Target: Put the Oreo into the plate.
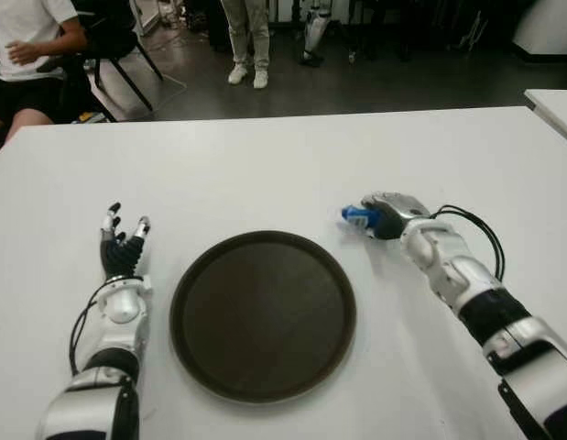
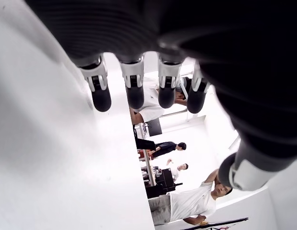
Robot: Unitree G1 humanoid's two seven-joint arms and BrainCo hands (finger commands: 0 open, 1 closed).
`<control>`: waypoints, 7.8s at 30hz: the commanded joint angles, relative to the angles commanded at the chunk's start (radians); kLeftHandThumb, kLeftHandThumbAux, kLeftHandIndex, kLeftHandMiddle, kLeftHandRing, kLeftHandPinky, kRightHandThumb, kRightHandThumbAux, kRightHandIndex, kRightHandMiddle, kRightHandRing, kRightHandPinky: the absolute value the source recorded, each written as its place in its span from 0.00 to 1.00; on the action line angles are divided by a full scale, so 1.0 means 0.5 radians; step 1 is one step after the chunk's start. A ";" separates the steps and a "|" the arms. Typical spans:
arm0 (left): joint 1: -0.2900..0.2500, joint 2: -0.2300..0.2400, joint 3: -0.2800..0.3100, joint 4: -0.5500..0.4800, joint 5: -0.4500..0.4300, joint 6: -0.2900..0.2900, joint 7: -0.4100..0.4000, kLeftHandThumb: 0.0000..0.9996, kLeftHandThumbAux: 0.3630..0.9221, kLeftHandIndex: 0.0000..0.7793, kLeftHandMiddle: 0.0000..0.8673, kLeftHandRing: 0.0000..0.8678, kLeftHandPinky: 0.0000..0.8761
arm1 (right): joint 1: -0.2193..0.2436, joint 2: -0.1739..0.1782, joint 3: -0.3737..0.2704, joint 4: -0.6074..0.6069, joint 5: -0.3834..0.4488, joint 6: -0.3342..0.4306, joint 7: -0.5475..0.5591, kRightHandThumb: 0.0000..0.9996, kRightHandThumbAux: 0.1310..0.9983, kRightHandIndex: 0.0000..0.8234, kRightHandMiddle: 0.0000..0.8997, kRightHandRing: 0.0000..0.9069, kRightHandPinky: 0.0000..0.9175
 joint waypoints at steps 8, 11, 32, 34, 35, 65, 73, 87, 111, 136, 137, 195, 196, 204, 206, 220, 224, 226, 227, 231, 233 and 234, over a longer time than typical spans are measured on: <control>-0.006 -0.002 -0.001 0.009 0.003 0.006 0.007 0.32 0.39 0.05 0.05 0.02 0.01 | 0.080 0.038 -0.131 -0.042 0.096 -0.217 -0.286 0.70 0.68 0.50 0.21 0.20 0.17; -0.008 -0.002 0.001 0.010 0.000 0.004 0.006 0.33 0.40 0.05 0.05 0.02 0.01 | 0.110 0.064 -0.178 -0.052 0.129 -0.303 -0.415 0.70 0.68 0.51 0.24 0.23 0.19; -0.011 0.006 0.005 0.005 -0.003 0.054 0.010 0.33 0.41 0.06 0.06 0.03 0.02 | 0.099 0.230 -0.267 0.124 0.210 -0.843 -0.973 0.71 0.68 0.51 0.33 0.38 0.40; -0.011 0.005 0.005 0.006 -0.001 0.052 0.016 0.33 0.41 0.06 0.06 0.03 0.02 | 0.092 0.243 -0.268 0.137 0.213 -0.867 -0.984 0.78 0.66 0.54 0.42 0.42 0.44; -0.011 0.005 0.006 0.010 -0.003 0.050 0.015 0.33 0.41 0.06 0.06 0.03 0.02 | 0.088 0.254 -0.268 0.144 0.213 -0.877 -0.991 0.80 0.65 0.55 0.43 0.42 0.44; -0.018 -0.026 -0.003 0.005 -0.003 0.032 0.015 0.33 0.43 0.04 0.04 0.00 0.00 | 0.087 0.485 -0.189 0.059 0.197 -1.029 -0.908 0.84 0.64 0.58 0.46 0.35 0.30; -0.016 -0.026 0.007 0.009 -0.010 0.029 0.019 0.35 0.43 0.05 0.05 0.01 0.00 | 0.101 0.554 -0.134 -0.001 0.183 -0.945 -0.791 0.84 0.64 0.58 0.46 0.36 0.31; -0.021 -0.024 0.004 0.012 -0.007 0.045 0.012 0.34 0.44 0.04 0.05 0.01 0.00 | 0.063 0.597 -0.036 0.118 0.101 -1.133 -0.911 0.84 0.64 0.53 0.50 0.41 0.36; -0.015 -0.027 -0.017 0.016 0.025 0.037 0.073 0.30 0.50 0.06 0.08 0.05 0.03 | 0.057 0.659 0.115 0.261 0.089 -1.479 -0.787 0.84 0.64 0.52 0.51 0.48 0.48; -0.004 -0.022 -0.028 0.018 0.048 0.017 0.083 0.34 0.45 0.07 0.07 0.04 0.03 | 0.096 0.682 0.213 0.273 0.045 -1.450 -0.703 0.84 0.63 0.51 0.64 0.89 0.87; -0.004 -0.022 -0.028 0.018 0.048 0.018 0.083 0.34 0.45 0.07 0.07 0.04 0.03 | 0.096 0.681 0.212 0.271 0.047 -1.449 -0.696 0.84 0.63 0.51 0.64 0.89 0.87; -0.004 -0.031 -0.026 0.009 0.047 0.007 0.117 0.37 0.47 0.06 0.07 0.04 0.01 | 0.165 0.636 0.120 0.034 -0.017 -1.178 -0.820 0.85 0.62 0.53 0.65 0.89 0.87; -0.004 -0.032 -0.025 0.008 0.046 0.006 0.116 0.37 0.47 0.06 0.07 0.04 0.01 | 0.162 0.633 0.124 0.041 -0.033 -1.189 -0.863 0.85 0.62 0.53 0.65 0.89 0.87; -0.001 -0.032 -0.027 0.008 0.047 0.003 0.112 0.36 0.46 0.06 0.08 0.04 0.03 | 0.101 0.607 0.164 0.137 -0.137 -1.280 -1.093 0.57 0.62 0.33 0.35 0.38 0.33; -0.002 -0.030 -0.029 0.010 0.049 0.004 0.112 0.35 0.45 0.07 0.08 0.05 0.04 | 0.081 0.590 0.186 0.148 -0.147 -1.278 -1.064 0.40 0.57 0.17 0.22 0.22 0.17; -0.002 -0.023 -0.038 0.014 0.061 -0.009 0.137 0.36 0.44 0.08 0.09 0.07 0.07 | 0.028 0.554 0.257 0.126 -0.168 -1.111 -0.780 0.00 0.35 0.00 0.00 0.00 0.00; -0.004 -0.021 -0.044 0.018 0.063 -0.009 0.138 0.36 0.44 0.07 0.08 0.05 0.06 | 0.031 0.550 0.259 0.108 -0.184 -1.073 -0.766 0.00 0.34 0.00 0.00 0.00 0.00; -0.006 -0.021 -0.046 0.020 0.063 -0.007 0.138 0.35 0.44 0.07 0.07 0.05 0.06 | 0.030 0.546 0.263 0.099 -0.195 -1.051 -0.763 0.00 0.34 0.00 0.00 0.00 0.00; -0.006 -0.021 -0.047 0.020 0.063 -0.006 0.139 0.35 0.44 0.07 0.07 0.05 0.06 | 0.031 0.544 0.265 0.094 -0.199 -1.041 -0.763 0.00 0.35 0.00 0.00 0.00 0.00; -0.006 -0.018 -0.048 0.026 0.061 0.000 0.137 0.35 0.45 0.07 0.07 0.05 0.06 | 0.031 0.545 0.270 0.077 -0.216 -0.964 -0.752 0.00 0.37 0.00 0.00 0.00 0.00; -0.006 -0.018 -0.048 0.027 0.060 0.003 0.134 0.35 0.45 0.06 0.07 0.05 0.05 | 0.031 0.550 0.269 0.080 -0.208 -0.943 -0.753 0.00 0.38 0.00 0.00 0.00 0.00; -0.005 -0.018 -0.048 0.026 0.059 0.004 0.133 0.34 0.44 0.05 0.07 0.04 0.04 | 0.032 0.551 0.269 0.079 -0.206 -0.937 -0.753 0.00 0.39 0.00 0.00 0.00 0.00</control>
